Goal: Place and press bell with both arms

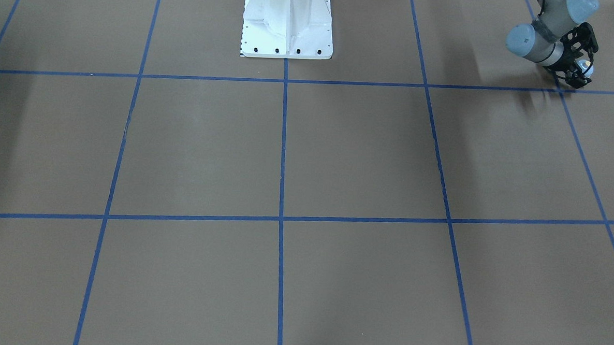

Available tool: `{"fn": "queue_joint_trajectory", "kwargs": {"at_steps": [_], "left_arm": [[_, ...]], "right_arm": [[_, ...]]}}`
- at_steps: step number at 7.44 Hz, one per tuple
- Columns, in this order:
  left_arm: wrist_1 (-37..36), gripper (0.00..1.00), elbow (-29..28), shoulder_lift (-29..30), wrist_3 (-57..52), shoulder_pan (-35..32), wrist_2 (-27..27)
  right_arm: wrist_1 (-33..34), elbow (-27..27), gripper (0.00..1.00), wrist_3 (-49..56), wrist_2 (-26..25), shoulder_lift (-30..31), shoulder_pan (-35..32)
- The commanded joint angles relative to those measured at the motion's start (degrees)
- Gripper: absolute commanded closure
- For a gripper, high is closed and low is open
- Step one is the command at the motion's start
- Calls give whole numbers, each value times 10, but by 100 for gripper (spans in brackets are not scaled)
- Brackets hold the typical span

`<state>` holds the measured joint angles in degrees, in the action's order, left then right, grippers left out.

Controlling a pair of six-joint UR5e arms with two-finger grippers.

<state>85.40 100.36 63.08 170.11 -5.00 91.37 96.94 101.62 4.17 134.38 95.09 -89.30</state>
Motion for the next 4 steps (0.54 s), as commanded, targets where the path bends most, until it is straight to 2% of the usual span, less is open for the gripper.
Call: {"fn": "queue_joint_trajectory", "kwargs": {"at_steps": [1,2,4], "left_arm": [[-4,100,3,-6,-2,16,0],[-3,100,16,-22,-14,16,0],[-6,100,128,-101,-91,7,7]], "right_arm": [[0,2,0,0,0,-1,0],[0,2,0,0,0,-2,0],[0,-2,0,-2,0,-4,0]]}}
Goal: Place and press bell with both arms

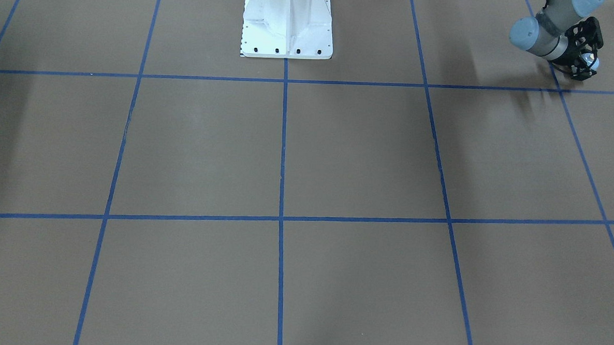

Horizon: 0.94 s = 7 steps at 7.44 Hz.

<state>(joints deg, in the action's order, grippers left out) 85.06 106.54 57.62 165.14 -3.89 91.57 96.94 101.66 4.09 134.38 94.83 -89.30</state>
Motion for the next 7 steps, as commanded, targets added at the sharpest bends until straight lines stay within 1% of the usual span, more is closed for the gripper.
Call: {"fn": "queue_joint_trajectory", "kwargs": {"at_steps": [1,2,3,4,5,6,7], "left_arm": [[-15,100,117,-78,-89,-8,4],[-50,100,146,-77,-135,-34,5],[-86,100,170,-58,-213,-100,2],[-129,100,183,-5,-287,-170,-2],[-193,100,186,86,-360,-236,-3],[-257,100,184,189,-444,-311,-35],[-294,100,170,303,-529,-361,-77]], "right_arm": [[0,-2,0,-3,0,-3,0],[0,-2,0,-4,0,-3,0],[0,-3,0,-5,0,-4,0],[0,-3,0,-5,0,-4,0],[0,-4,0,-5,0,-4,0],[0,-8,0,-5,-1,-5,0],[0,-14,0,-5,-1,-6,0]]}}
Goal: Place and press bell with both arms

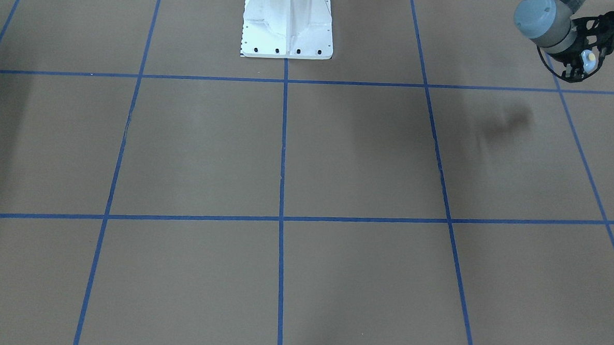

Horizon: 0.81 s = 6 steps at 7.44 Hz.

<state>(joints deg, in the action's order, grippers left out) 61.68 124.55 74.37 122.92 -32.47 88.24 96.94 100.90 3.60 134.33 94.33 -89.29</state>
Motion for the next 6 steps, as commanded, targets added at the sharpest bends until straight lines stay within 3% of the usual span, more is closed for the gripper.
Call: {"fn": "queue_joint_trajectory", "kwargs": {"at_steps": [1,4,5,6], "left_arm": [[-75,100,-30,191,-158,-97,-46],[-68,100,-104,361,-326,-104,-122],[-33,100,-127,416,-330,-84,-148],[27,100,-136,430,-362,-60,-197]], "right_arm": [[0,-13,0,0,1,-1,0],[0,-19,0,-1,1,-1,0],[1,-19,0,-1,3,1,1],[0,-16,0,0,4,-2,1]]}}
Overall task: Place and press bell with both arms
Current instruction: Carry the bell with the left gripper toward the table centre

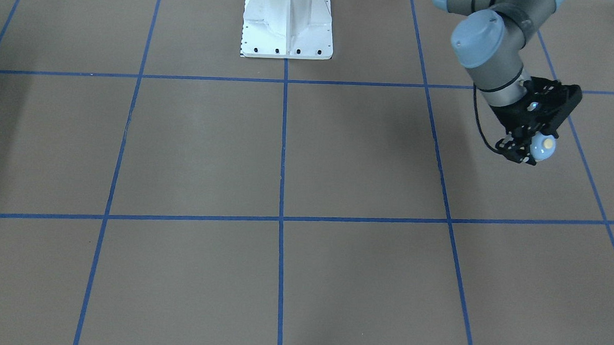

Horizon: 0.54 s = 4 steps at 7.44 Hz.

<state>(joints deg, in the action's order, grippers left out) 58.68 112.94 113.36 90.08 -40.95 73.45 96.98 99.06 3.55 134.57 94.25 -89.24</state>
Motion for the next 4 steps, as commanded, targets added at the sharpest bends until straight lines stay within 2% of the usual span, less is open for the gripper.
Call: {"fn": "queue_joint_trajectory", "kwargs": {"at_steps": [1,3,4], "left_arm": [[151,100,-40,55,-103,37,-72],[360,100,-91,66,-180,53,-74],[412,100,-109,86,-216,64,-75]], "right_arm": [[0,3,0,1,1,-3,0],[0,6,0,2,2,-6,0],[0,7,0,2,3,-6,1]]}}
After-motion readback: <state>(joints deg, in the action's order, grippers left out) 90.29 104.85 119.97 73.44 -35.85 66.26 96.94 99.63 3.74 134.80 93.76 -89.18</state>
